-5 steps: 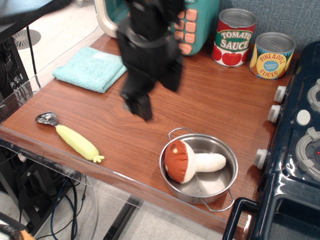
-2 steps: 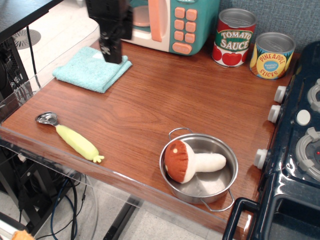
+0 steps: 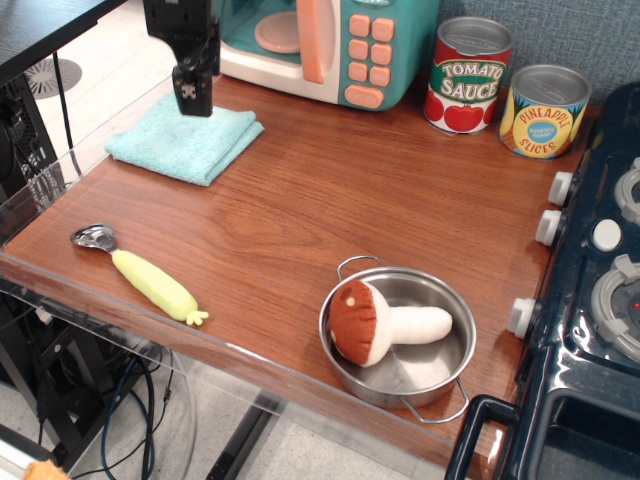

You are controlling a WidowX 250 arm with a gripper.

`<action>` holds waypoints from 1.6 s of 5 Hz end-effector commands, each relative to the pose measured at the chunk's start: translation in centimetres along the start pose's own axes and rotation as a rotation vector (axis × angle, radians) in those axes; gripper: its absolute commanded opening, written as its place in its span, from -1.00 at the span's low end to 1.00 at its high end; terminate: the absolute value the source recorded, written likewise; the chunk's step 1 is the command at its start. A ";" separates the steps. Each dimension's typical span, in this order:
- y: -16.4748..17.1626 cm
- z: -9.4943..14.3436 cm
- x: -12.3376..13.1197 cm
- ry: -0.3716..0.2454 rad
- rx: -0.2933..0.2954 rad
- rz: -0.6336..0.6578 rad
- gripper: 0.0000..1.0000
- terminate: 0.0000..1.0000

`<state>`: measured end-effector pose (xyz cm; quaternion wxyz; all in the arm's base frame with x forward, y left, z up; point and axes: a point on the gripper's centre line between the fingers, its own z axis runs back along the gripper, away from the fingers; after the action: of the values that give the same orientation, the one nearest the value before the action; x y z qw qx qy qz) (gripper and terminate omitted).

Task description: Move the towel above the pot to the right

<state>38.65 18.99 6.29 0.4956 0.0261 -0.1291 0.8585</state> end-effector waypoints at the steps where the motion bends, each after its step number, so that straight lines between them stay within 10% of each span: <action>1: 0.0 -1.4 2.3 -0.104 0.020 0.032 1.00 -1.00; 4: 2.3 -2.3 -0.7 -0.032 0.107 -0.027 1.00 -1.00; 8: 10.4 2.5 -16.1 0.193 0.035 -0.416 1.00 -1.00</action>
<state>39.10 -1.05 1.35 0.6676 0.0017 -0.0411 0.7434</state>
